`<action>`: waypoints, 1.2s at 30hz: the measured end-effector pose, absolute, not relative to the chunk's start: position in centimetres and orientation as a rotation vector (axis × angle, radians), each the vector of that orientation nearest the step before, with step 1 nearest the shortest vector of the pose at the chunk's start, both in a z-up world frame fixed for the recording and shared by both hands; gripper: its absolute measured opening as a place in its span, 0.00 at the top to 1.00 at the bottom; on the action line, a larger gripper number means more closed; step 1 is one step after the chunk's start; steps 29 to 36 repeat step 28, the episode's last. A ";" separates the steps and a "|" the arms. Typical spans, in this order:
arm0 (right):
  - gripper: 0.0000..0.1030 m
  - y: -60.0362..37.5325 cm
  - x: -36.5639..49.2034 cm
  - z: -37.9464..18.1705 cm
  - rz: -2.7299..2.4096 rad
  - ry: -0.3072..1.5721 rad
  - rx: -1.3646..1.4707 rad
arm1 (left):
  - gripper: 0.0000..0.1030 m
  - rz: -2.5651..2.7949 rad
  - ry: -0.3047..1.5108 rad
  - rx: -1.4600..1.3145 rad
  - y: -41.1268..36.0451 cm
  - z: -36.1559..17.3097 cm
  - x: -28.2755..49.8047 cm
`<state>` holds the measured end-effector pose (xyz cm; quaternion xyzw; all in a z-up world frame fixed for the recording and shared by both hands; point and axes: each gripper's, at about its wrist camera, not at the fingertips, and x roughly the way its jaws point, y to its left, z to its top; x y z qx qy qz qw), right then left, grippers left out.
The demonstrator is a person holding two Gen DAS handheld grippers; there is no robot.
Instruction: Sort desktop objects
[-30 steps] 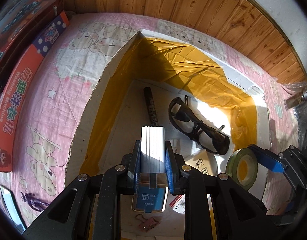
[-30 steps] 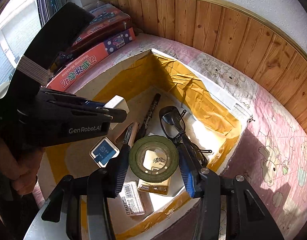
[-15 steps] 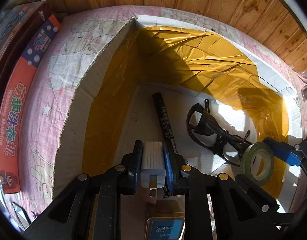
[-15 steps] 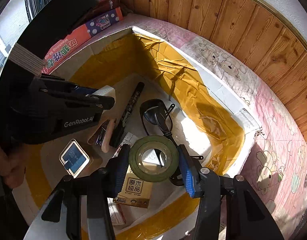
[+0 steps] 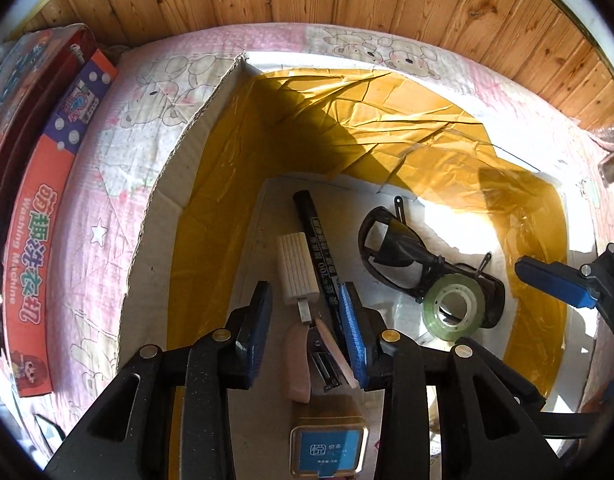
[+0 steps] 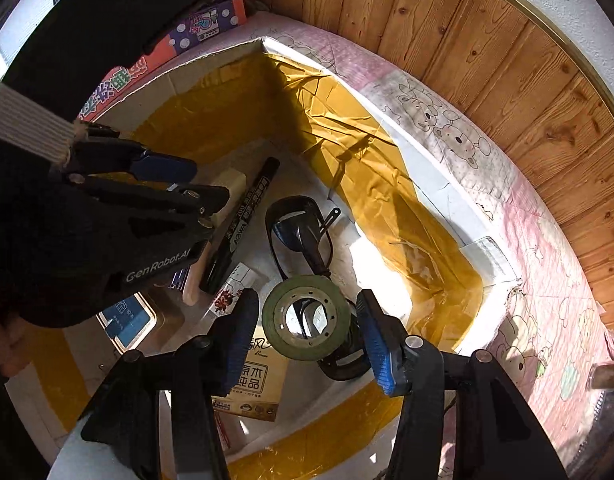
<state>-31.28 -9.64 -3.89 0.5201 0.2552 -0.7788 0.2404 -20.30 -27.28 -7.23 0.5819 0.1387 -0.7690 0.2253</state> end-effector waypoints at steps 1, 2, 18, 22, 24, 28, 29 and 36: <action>0.47 -9.6 -31.1 -3.8 -2.130 0.695 1.426 | 0.64 -2.119 0.384 1.599 -27.1 -7.2 -20.2; 0.44 -9.4 -31.0 -3.6 -2.131 0.693 1.427 | 0.64 -2.121 0.395 1.595 -27.0 -6.9 -19.9; 0.40 -6.4 -18.7 0.9 -2.009 0.694 1.312 | 0.42 -2.258 0.370 1.431 -19.7 -0.9 -11.3; 0.40 -5.8 -16.3 0.6 -2.011 0.740 1.307 | 0.42 -2.285 0.355 1.410 -16.9 0.3 -9.4; 0.40 -5.6 -15.1 0.4 -2.016 0.774 1.294 | 0.42 -2.290 0.337 1.386 -15.8 1.0 -8.5; 0.40 -5.4 -13.2 0.1 -2.016 0.832 1.280 | 0.42 -2.297 0.302 1.365 -14.0 2.0 -7.1; 0.40 -5.4 -13.2 0.1 -2.016 0.832 1.280 | 0.42 -2.297 0.302 1.365 -14.0 2.0 -7.1; 0.40 -5.4 -13.2 0.1 -2.016 0.832 1.280 | 0.42 -2.297 0.302 1.365 -14.0 2.0 -7.1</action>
